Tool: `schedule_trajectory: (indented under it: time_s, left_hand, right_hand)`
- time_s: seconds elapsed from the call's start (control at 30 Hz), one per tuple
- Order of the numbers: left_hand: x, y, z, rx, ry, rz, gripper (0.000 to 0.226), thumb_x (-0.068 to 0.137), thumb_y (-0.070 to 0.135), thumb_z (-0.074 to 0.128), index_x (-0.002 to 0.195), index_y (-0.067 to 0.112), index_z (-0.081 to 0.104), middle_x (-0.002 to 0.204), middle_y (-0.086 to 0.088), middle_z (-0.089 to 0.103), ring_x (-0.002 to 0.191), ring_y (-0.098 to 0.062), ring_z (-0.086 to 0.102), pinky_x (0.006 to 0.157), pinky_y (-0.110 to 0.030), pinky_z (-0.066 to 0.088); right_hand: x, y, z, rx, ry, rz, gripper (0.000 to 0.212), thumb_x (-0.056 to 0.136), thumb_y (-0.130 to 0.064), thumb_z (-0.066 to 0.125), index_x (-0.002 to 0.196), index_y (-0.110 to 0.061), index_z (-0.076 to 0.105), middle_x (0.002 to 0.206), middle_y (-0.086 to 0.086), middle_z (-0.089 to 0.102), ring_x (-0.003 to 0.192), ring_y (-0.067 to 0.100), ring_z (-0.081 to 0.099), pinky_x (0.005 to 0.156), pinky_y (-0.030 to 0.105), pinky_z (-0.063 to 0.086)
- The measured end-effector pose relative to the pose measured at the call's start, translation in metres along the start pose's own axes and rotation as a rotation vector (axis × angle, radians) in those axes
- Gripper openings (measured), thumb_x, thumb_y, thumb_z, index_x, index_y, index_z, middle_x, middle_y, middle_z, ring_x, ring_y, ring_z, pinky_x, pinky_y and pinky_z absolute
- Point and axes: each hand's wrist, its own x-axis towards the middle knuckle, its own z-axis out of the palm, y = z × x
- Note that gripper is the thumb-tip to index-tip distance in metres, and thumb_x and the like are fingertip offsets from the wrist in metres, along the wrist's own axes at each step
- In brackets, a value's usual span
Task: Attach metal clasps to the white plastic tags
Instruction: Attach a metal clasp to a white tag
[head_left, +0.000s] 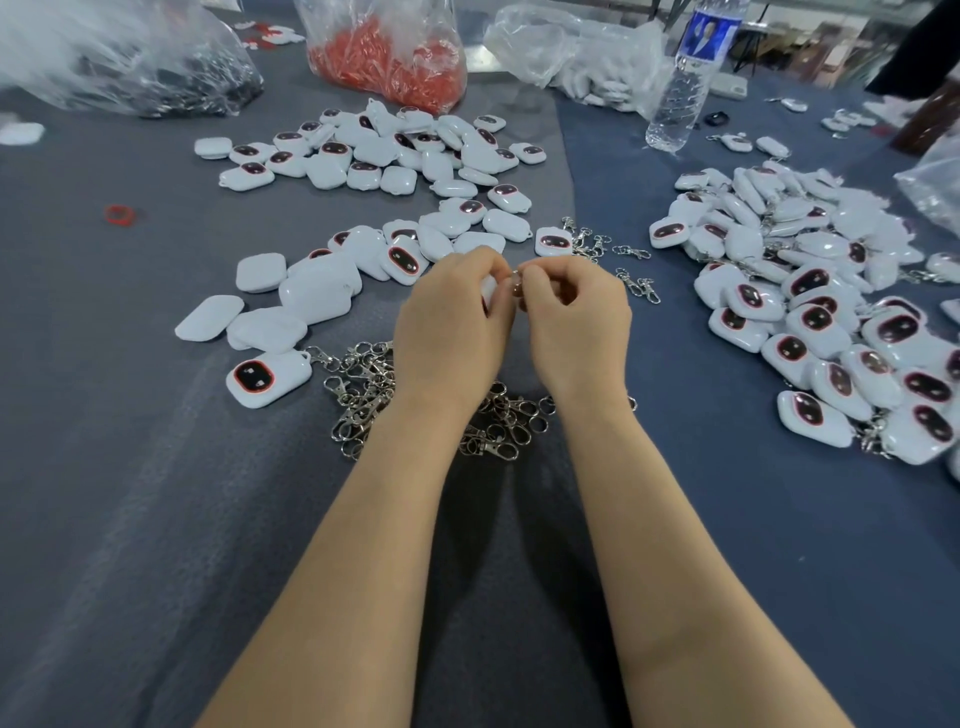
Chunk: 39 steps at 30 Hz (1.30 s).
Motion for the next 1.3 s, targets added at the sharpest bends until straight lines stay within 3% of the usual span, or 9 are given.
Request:
schedule_trajectory:
  time_s: [0.1,0.23,0.33,0.43,0.53,0.67,0.9,1.17,1.3]
  left_hand:
    - [0.0016,-0.0007,-0.0015,-0.157,0.014,-0.087,0.01,0.092,0.027,0.058,0.088,0.019,0.062,0.082,-0.001,0.066,0.07,-0.022,0.066,0.071,-0.039,0.053]
    - [0.0018,0.0017,-0.0011,-0.297,0.033,-0.147,0.007,0.091,0.019,0.059,0.085,0.019,0.062,0.072,0.016,0.059,0.053,0.009,0.059,0.053,-0.015,0.049]
    - [0.002,0.0027,-0.0006,-0.377,-0.011,-0.208,0.008,0.092,0.018,0.059,0.085,0.019,0.063,0.071,0.016,0.058,0.05,0.009,0.058,0.049,-0.016,0.05]
    - [0.0008,0.0028,-0.0006,-0.256,-0.037,-0.145,0.01,0.092,0.022,0.058,0.085,0.019,0.064,0.067,0.014,0.057,0.054,0.01,0.057,0.05,-0.007,0.041]
    - [-0.0004,-0.0009,0.0002,-0.05,-0.06,-0.118,0.018,0.092,0.034,0.055,0.092,0.02,0.066,0.073,0.003,0.061,0.065,-0.007,0.055,0.067,-0.023,0.042]
    - [-0.0005,-0.0025,0.0008,-0.047,-0.02,-0.133,0.014,0.09,0.034,0.059,0.093,0.023,0.066,0.069,0.009,0.052,0.071,-0.014,0.05,0.065,-0.026,0.036]
    - [0.0009,-0.0003,-0.0015,-0.166,0.002,-0.134,0.011,0.091,0.021,0.058,0.081,0.021,0.059,0.06,0.015,0.054,0.057,0.021,0.05,0.055,-0.001,0.034]
    - [0.0007,0.0,-0.0007,-0.103,0.037,-0.122,0.01,0.091,0.021,0.057,0.087,0.017,0.064,0.075,0.005,0.061,0.061,-0.001,0.049,0.061,-0.018,0.031]
    - [-0.0001,0.0022,-0.0014,-0.101,0.046,-0.135,0.01,0.091,0.021,0.056,0.088,0.017,0.065,0.082,0.001,0.066,0.077,-0.014,0.055,0.072,-0.027,0.04]
  right_hand:
    - [0.0008,0.0004,0.0003,0.057,-0.042,-0.021,0.014,0.09,-0.009,0.056,0.09,-0.016,0.068,0.075,-0.01,0.065,0.068,-0.001,0.059,0.067,0.01,0.048]
    - [0.0013,0.0038,0.0021,0.096,-0.058,-0.013,0.012,0.09,-0.007,0.058,0.093,-0.016,0.065,0.081,-0.006,0.063,0.065,-0.003,0.055,0.062,0.006,0.043]
    - [0.0023,0.0046,0.0019,0.097,-0.032,-0.034,0.013,0.089,-0.004,0.057,0.089,-0.015,0.063,0.081,-0.003,0.062,0.063,-0.002,0.053,0.059,0.006,0.041]
    - [0.0001,0.0055,0.0011,0.033,-0.025,-0.115,0.017,0.089,-0.001,0.055,0.087,-0.016,0.06,0.079,-0.006,0.059,0.066,-0.002,0.051,0.061,0.005,0.04]
    - [-0.0011,0.0073,0.0003,-0.133,-0.036,-0.253,0.018,0.089,0.001,0.051,0.092,-0.012,0.063,0.087,-0.004,0.06,0.079,0.003,0.053,0.069,0.006,0.038]
    - [-0.0002,0.0085,0.0005,-0.21,-0.067,-0.309,0.018,0.089,0.002,0.05,0.094,-0.008,0.064,0.09,-0.003,0.058,0.084,0.01,0.053,0.071,0.012,0.039]
    - [-0.002,0.0069,0.0002,-0.049,-0.048,-0.23,0.014,0.087,-0.003,0.059,0.086,-0.016,0.056,0.074,-0.01,0.054,0.063,0.001,0.048,0.063,0.006,0.04]
    - [-0.0032,0.0078,0.0028,0.011,-0.058,-0.173,0.014,0.085,-0.004,0.062,0.083,-0.015,0.056,0.071,-0.01,0.053,0.061,-0.003,0.046,0.059,0.007,0.04]
    - [-0.0033,0.0078,0.0031,0.041,-0.054,-0.174,0.013,0.085,-0.002,0.062,0.085,-0.014,0.058,0.071,-0.01,0.053,0.061,-0.004,0.047,0.059,0.006,0.04]
